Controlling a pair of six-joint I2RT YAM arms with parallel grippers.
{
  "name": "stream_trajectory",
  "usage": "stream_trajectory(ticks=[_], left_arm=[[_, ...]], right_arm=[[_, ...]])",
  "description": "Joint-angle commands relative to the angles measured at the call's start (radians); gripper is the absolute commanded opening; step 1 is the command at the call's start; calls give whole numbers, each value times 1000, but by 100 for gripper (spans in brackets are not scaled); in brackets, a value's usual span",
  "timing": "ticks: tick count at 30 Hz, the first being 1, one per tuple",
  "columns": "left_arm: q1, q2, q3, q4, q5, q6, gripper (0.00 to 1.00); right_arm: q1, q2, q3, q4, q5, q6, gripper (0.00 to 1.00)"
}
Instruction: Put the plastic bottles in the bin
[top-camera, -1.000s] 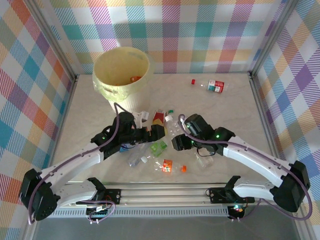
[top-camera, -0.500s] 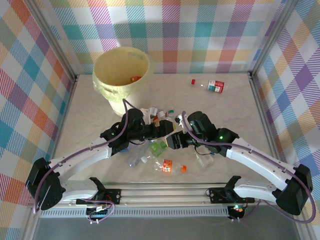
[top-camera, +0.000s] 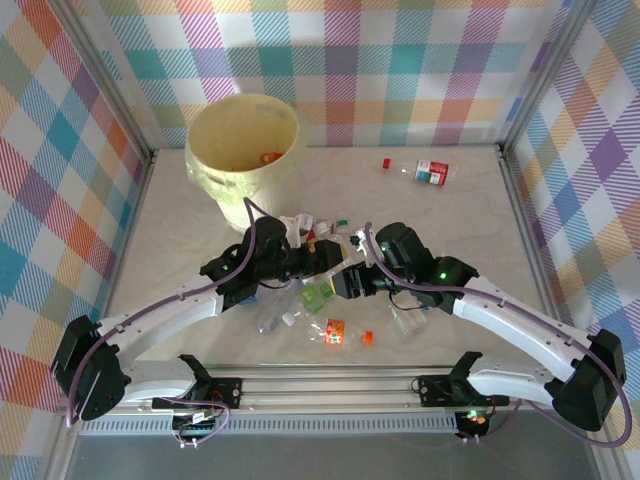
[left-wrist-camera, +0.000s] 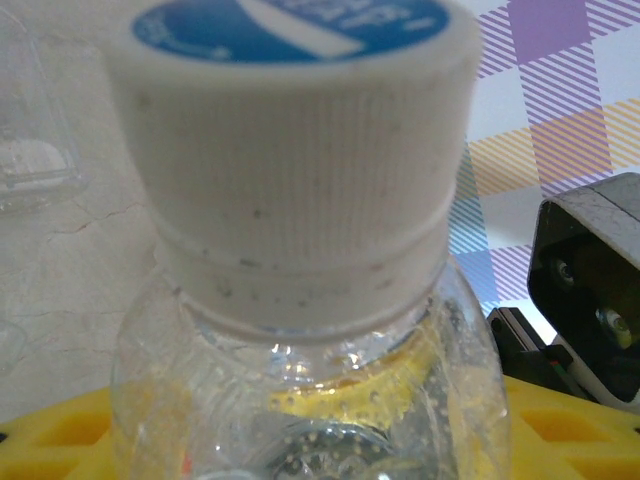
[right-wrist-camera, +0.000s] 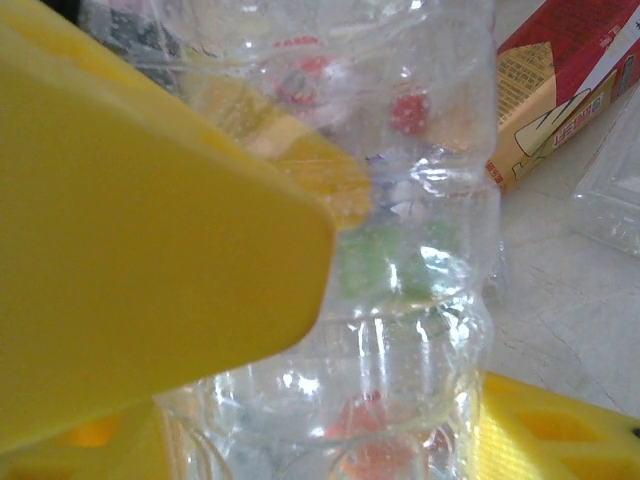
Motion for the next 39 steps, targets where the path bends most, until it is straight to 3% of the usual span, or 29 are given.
stream_trajectory(ticks=[1, 3, 5, 12, 19, 24, 31, 39], left_arm=[[-15, -28, 44, 18, -5, 9, 58], [-16, -32, 54, 3, -10, 16, 57], [-14, -40, 73, -40, -25, 37, 57], [17, -45, 299, -388, -127, 234, 59], [86, 57, 666, -737, -255, 494, 60], [153, 180, 936, -900, -368, 656, 61], [298, 334, 1185, -968, -368, 754, 61], [458, 518, 1410, -986, -303, 778, 60]], right_arm=[[4, -15, -8, 38, -28, 8, 61], [4, -19, -9, 36, -27, 6, 64], [4, -30, -13, 41, -25, 6, 75], [4, -150, -52, 58, -25, -15, 100], [4, -272, -28, 52, 6, -97, 100], [4, -323, 10, 94, 38, -167, 100], [4, -347, 60, 192, 106, -254, 100], [4, -321, 111, 260, 137, -308, 100]])
